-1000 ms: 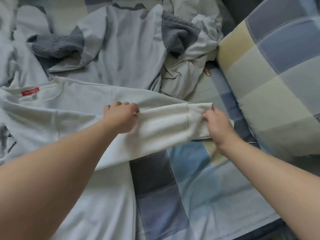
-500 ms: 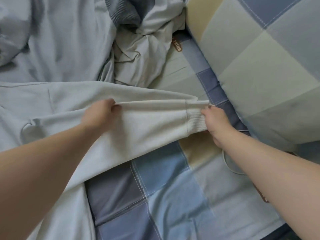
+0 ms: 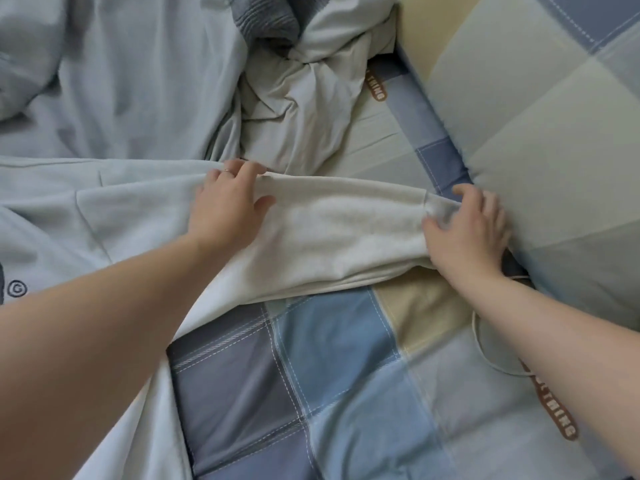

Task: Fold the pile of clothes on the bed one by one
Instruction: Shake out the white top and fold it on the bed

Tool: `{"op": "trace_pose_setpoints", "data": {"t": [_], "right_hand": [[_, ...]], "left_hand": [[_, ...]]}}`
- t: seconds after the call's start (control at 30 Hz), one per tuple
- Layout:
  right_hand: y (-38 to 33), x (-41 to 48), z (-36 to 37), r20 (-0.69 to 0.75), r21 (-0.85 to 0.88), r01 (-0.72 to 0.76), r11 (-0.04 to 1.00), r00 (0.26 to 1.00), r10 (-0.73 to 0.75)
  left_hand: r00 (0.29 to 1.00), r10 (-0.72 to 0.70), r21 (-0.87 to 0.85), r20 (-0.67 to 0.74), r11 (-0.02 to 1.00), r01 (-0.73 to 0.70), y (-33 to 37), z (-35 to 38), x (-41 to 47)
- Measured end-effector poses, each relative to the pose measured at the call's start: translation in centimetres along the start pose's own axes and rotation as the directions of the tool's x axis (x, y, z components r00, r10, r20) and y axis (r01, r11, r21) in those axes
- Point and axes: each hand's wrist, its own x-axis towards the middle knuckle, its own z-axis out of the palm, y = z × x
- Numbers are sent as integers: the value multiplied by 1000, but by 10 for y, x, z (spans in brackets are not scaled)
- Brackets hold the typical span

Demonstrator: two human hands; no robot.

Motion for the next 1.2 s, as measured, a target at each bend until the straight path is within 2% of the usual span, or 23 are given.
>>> {"op": "trace_pose_setpoints", "data": {"t": [0.07,0.13,0.2,0.27,0.33,0.43,0.5,0.6,0.67,0.73,0.83,0.9,0.97,1.03,1.1,1.2], "right_hand": [[-29,-7,4,-9,12,228,974,974,-228],[-65,-9,14,133,45,381,923,914,-384],[-105,-9,27,260,64,499,864,828,-497],[-140,-9,43,374,63,573,817,746,-551],[-168,-7,60,488,12,593,805,700,-522],[-196,-4,79,527,-90,550,831,734,-428],[-205,1,85,489,-35,516,856,756,-436],[-204,11,85,402,102,479,872,782,-477],[-198,19,82,314,96,431,897,842,-438],[-193,25,83,317,40,370,928,876,-363],[-198,17,88,354,-80,274,958,907,-230],[-208,2,92,266,-159,382,910,905,-333],[-225,-20,99,194,-121,563,818,821,-536],[-251,-41,108,210,3,692,721,705,-677],[-283,-58,123,233,67,751,657,629,-742],[-327,-71,143,320,35,782,623,581,-748]], "left_hand": [[997,-49,76,-55,996,53,-28,-11,-3],[989,-130,111,-63,984,137,-60,-23,-1],[975,-222,103,-13,970,222,-92,-38,3],[956,-282,112,77,955,273,-124,-53,3],[939,-309,197,147,940,279,-151,-63,0],[925,-342,319,164,906,278,-182,-74,-7],[928,-354,341,113,891,298,-193,-80,-12],[963,-229,311,-141,914,263,-191,-85,-17],[949,-179,185,-258,955,231,-180,-87,-10],[956,-207,27,-210,976,218,-170,-82,5],[982,-184,-132,-32,975,178,-166,-70,12],[986,-166,-169,-22,972,160,-173,-67,-3],[977,-187,-84,-101,980,179,-193,-68,-23],[951,-255,0,-173,966,259,-220,-76,-38],[907,-358,34,-221,927,374,-251,-90,-46],[872,-457,79,-176,876,476,-287,-106,-48]]}}
